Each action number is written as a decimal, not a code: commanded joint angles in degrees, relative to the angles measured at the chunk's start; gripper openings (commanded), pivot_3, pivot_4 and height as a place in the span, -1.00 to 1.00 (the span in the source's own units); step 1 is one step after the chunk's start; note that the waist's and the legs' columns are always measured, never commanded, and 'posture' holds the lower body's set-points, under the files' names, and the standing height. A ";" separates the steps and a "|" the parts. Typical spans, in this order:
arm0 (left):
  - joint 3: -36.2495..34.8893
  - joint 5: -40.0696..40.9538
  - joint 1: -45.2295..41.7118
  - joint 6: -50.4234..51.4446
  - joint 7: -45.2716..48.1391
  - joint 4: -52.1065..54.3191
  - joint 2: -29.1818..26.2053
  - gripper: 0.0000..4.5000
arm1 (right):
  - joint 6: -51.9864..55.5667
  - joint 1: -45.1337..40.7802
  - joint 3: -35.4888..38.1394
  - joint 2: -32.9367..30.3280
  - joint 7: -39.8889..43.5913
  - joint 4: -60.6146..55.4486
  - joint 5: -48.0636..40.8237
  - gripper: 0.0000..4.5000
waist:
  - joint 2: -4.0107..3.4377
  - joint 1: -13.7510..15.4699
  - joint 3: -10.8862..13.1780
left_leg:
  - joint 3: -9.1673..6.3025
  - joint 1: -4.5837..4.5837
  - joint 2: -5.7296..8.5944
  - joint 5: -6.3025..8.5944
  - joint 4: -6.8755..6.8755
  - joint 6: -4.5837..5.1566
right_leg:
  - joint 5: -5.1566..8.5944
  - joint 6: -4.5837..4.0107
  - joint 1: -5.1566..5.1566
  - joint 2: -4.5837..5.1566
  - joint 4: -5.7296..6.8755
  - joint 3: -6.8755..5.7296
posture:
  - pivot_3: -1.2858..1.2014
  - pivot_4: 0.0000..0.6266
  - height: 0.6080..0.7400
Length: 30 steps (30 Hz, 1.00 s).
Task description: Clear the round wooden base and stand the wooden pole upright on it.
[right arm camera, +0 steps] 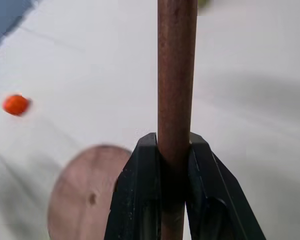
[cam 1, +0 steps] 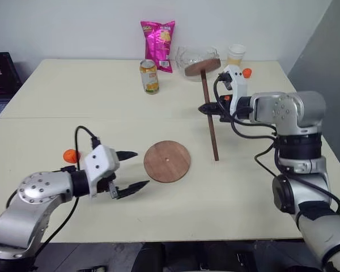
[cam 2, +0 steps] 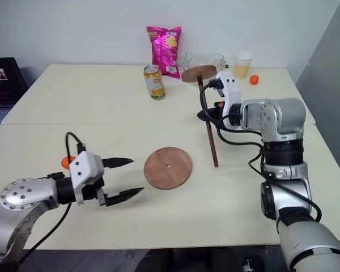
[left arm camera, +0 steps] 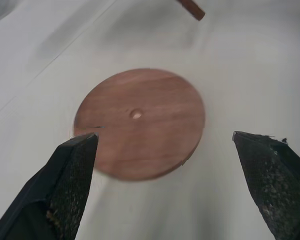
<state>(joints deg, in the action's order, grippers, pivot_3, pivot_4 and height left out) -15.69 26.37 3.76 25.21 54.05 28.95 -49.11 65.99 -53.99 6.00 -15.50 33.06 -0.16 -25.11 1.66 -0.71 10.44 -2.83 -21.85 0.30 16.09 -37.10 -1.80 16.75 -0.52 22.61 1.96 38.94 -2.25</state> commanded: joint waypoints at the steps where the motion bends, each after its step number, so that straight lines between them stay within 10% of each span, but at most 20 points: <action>1: -4.74 1.79 2.03 0.52 0.13 1.42 -0.70 1.00 | -13.58 3.21 -0.90 0.85 2.54 -8.10 -0.65 -0.89 | -0.08 -0.15 0.05 | 0.03 0.00 0.02 0.00 -0.03 0.00 | -0.01 0.02 0.00 0.02 0.04 0.03 | 0.03 -0.52 1.00; 14: -7.87 2.69 6.05 -1.48 4.14 -1.39 -1.55 1.00 | -54.56 17.47 -14.77 13.57 8.43 -7.17 6.25 -0.89 | -0.01 -0.83 0.01 | -0.01 0.13 -0.05 -0.01 -0.05 -0.02 | -0.06 0.01 -0.07 -0.05 0.07 0.02 | 0.03 -0.52 1.00; 30: -3.77 1.65 4.29 -0.41 4.71 -0.76 -2.73 1.00 | -58.23 19.16 -20.41 13.03 8.23 -0.12 11.08 -0.89 | -0.02 -0.92 0.01 | -0.01 0.19 -0.05 -0.01 -0.06 -0.02 | -0.06 0.00 -0.11 -0.04 0.09 0.02 | 0.03 -0.52 1.00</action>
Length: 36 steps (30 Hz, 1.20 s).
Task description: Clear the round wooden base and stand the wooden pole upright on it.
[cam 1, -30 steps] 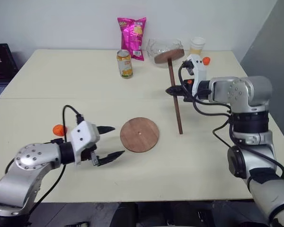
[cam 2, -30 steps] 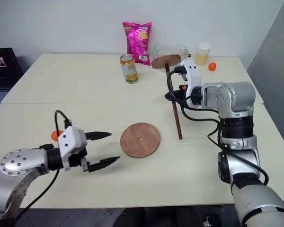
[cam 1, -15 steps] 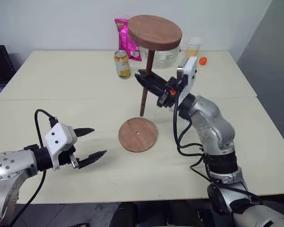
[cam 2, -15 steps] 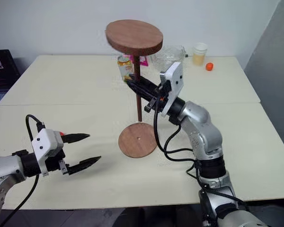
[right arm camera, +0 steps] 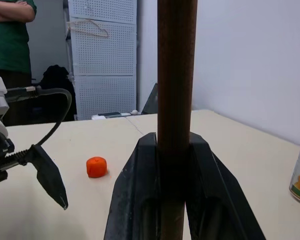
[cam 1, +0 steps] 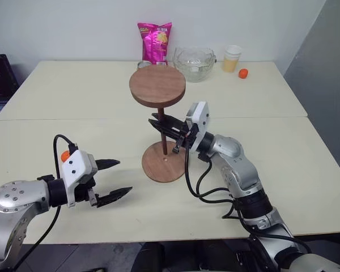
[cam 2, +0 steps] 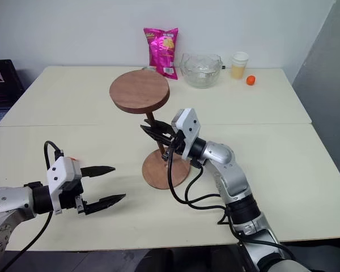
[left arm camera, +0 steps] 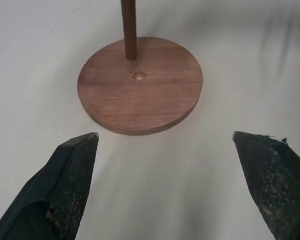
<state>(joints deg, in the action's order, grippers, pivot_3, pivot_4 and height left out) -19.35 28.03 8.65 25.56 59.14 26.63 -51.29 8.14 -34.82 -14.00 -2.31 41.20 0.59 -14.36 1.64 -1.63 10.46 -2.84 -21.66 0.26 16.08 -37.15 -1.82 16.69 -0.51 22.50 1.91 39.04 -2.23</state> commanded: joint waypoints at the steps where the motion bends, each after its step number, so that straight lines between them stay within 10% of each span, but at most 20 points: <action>1: -0.08 -0.08 -0.66 -0.81 -0.38 1.57 -0.54 1.00 | -0.11 0.11 -0.54 -0.28 0.16 -0.88 0.28 -0.89 | 0.00 0.00 0.00 | 0.00 0.00 0.00 0.00 0.00 0.00 | 0.00 0.00 0.00 0.00 0.00 0.00 | 0.03 -0.52 1.00; 36: 1.74 -2.15 -1.50 -2.36 -1.33 0.34 -0.09 1.00 | 0.42 1.98 -3.75 0.05 -0.47 1.67 3.39 -0.89 | 0.02 0.01 -0.01 | 0.01 0.24 0.00 0.00 0.02 0.00 | 0.00 0.00 -0.22 0.00 -0.01 0.01 | 0.03 -0.52 1.00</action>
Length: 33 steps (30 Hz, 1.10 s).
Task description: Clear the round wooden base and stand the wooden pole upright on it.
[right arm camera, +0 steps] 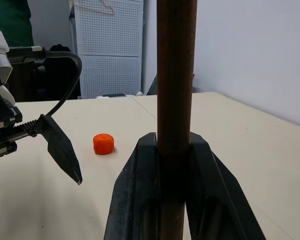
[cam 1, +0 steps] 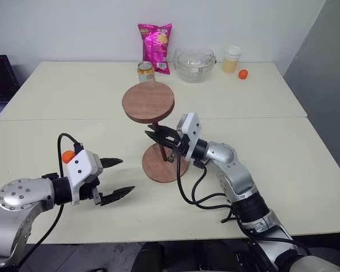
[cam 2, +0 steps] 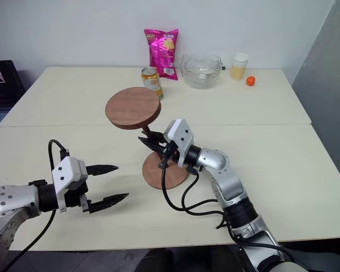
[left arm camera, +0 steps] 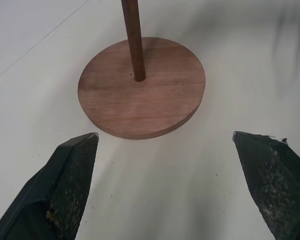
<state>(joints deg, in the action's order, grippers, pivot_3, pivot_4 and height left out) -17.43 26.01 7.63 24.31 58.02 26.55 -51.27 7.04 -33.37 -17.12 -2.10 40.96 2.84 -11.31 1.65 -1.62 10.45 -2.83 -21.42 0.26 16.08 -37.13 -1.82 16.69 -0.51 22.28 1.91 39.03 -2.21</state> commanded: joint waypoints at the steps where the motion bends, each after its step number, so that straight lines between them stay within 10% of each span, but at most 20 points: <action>1: -0.20 -0.12 -0.38 -1.16 -0.21 0.46 -0.07 1.00 | 2.69 0.63 -0.68 -0.38 -0.60 -0.43 0.61 -0.89 | 0.01 0.00 0.00 | 0.00 0.00 0.00 0.00 0.00 0.00 | 0.00 0.00 0.00 0.00 0.00 0.00 | 0.03 -0.52 1.00; 33: -0.51 2.32 -2.23 0.31 -1.44 0.26 0.82 1.00 | 11.71 2.04 -4.23 -5.35 -5.13 6.44 5.48 -0.89 | -0.37 0.18 -1.37 | -0.01 0.69 0.03 0.02 0.10 0.03 | 0.02 0.00 -0.63 0.00 -0.03 0.02 | 0.03 -0.52 1.00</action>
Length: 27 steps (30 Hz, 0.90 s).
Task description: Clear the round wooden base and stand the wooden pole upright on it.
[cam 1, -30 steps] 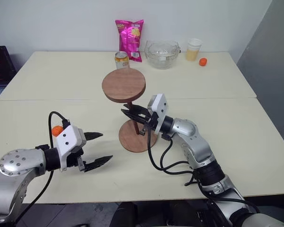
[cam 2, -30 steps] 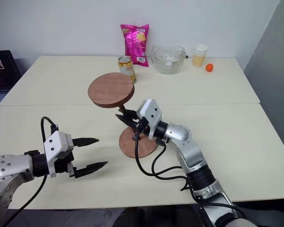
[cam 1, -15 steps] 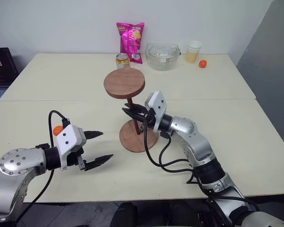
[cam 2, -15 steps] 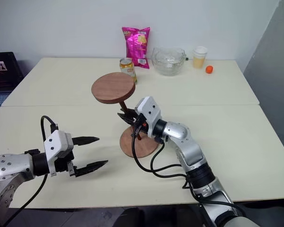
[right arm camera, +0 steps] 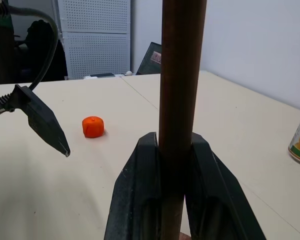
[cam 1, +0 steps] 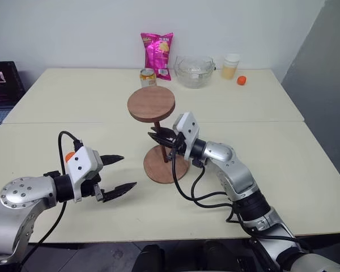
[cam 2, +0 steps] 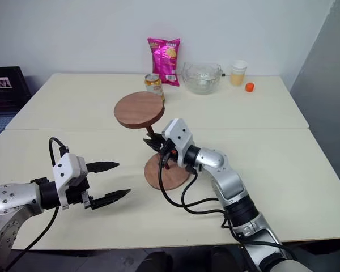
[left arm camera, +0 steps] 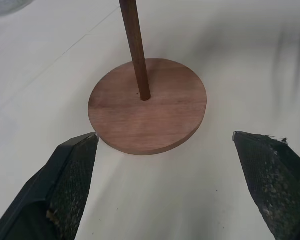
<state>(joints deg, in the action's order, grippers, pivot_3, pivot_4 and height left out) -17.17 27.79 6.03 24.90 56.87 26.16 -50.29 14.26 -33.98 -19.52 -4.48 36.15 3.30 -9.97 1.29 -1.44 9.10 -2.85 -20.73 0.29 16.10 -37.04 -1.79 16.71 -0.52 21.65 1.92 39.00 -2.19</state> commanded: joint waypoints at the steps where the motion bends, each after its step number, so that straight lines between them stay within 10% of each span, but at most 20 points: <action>1: -0.74 0.52 -0.65 -0.29 -0.31 0.61 -0.17 1.00 | 4.79 2.60 -1.84 -3.03 -0.46 6.10 4.14 -0.89 | -0.02 0.00 -0.04 | 0.00 0.00 0.00 0.00 0.00 0.00 | 0.00 0.00 -0.01 0.00 0.00 0.00 | 0.03 -0.52 1.00; 16: -0.30 -0.10 -0.72 -1.00 -0.15 0.23 -0.22 1.00 | 5.10 2.46 -0.84 -1.95 0.28 2.86 1.46 -0.89 | -0.13 0.01 -0.15 | -0.02 0.12 0.00 0.01 0.04 0.01 | 0.01 0.00 -0.12 0.00 -0.05 0.00 | 0.03 -0.52 1.00; 27: 0.20 -0.61 -1.05 -1.69 0.27 -0.14 -0.51 1.00 | 4.88 2.17 1.58 -0.96 1.95 -0.63 -0.60 0.42 | 0.07 -0.38 0.40 | 0.02 -0.24 -0.11 0.01 0.14 0.00 | 0.03 -0.06 0.36 -0.14 -0.01 0.07 | 0.03 -0.52 1.00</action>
<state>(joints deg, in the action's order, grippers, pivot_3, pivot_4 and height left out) -16.39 27.18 5.41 24.28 56.98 25.33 -50.30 19.45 -31.17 -18.88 -5.80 37.28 5.23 -9.25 1.36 -1.82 9.50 -2.84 -20.98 0.14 16.10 -36.88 -1.80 16.76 -0.60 22.02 1.75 38.99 -2.13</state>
